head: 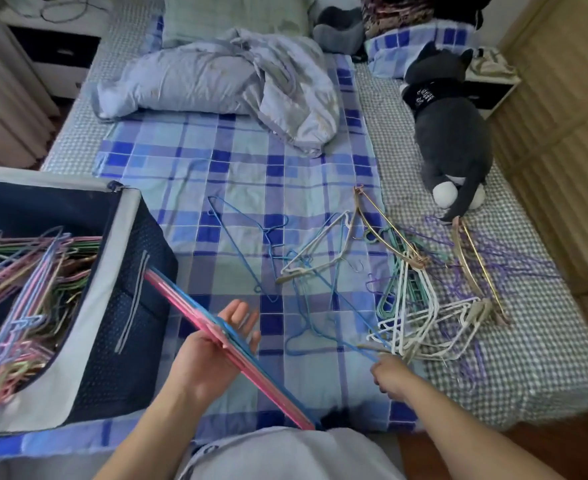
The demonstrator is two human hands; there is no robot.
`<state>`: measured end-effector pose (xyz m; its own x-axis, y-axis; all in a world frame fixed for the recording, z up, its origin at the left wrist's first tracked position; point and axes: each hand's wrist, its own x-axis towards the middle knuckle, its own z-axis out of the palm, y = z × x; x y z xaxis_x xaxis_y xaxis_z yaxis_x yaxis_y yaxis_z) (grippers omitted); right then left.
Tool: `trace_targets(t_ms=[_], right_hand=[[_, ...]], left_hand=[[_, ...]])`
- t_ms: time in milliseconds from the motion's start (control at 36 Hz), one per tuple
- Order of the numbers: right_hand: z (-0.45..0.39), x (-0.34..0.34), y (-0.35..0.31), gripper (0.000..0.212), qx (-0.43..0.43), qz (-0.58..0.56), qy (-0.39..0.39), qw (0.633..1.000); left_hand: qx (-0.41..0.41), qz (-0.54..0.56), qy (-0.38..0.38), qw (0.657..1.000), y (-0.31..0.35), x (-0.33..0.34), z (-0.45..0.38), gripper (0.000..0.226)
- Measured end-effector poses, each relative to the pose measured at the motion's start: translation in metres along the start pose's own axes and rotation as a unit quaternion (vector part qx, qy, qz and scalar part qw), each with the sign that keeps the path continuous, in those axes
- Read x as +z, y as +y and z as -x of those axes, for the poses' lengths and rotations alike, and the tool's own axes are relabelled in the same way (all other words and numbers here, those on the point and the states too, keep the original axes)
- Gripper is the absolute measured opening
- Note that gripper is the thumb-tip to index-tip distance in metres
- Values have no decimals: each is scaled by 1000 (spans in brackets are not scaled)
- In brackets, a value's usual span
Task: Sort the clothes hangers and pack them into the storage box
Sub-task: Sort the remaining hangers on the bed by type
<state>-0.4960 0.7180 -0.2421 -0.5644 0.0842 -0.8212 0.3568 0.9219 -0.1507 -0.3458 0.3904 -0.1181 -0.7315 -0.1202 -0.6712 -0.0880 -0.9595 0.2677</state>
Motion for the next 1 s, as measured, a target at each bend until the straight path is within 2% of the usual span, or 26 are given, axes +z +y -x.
trace_targets(t_ms=[28,56,83,139,194,250,278,361,389,472,528,639,750,861,889,972,1000], right_hand=[[0,-2,0,19,11,1,-2,1000],[-8,-2,3,17,20,4,-14,1000],[-3,-1,-2,18,23,1,-8,1000],[-1,2,-16,16,23,-11,-31,999],[-9,6,-35,18,0,9,-54,999],[-35,14,-53,19,-40,53,-55,996],[-55,25,-64,11,-53,42,-55,996],[-85,37,-93,41,-43,-14,14,999],[-88,43,-102,42,-32,-27,37,998],[-100,40,-127,43,19,-82,83,993],[-116,47,-131,48,40,-112,85,989],[-111,44,-139,35,-9,-87,63,994],[-75,19,-140,32,-75,-100,130,984],[-30,-16,-122,29,-131,-115,213,961],[-23,-22,-114,31,-146,-116,228,956],[10,-50,-91,34,-164,-159,268,936],[22,-61,-82,36,-168,-177,288,926]], left_hand=[[-2,-12,-9,1000,-1,2,0,19],[-1,-18,-16,1000,-7,-2,-7,35],[-10,-40,-24,999,-6,-5,-7,40],[-11,-59,-9,998,-9,-14,-14,12],[-23,-40,4,999,-10,-23,-23,11],[-7,-47,34,998,-13,-20,-23,33],[15,-65,55,996,-15,-24,-24,47],[36,-88,98,991,-14,-20,-19,62],[33,-75,112,990,-15,-27,-18,57],[39,-42,162,985,-15,-39,-18,12],[48,-32,178,982,-18,-45,-14,17],[48,-52,177,982,-23,-41,-9,18],[47,-59,141,987,-18,-23,-7,15],[38,-68,106,991,-5,2,-7,61],[36,-61,109,992,-2,5,-8,65],[33,-45,105,993,4,23,-5,37],[37,-38,104,993,5,29,-4,34]])
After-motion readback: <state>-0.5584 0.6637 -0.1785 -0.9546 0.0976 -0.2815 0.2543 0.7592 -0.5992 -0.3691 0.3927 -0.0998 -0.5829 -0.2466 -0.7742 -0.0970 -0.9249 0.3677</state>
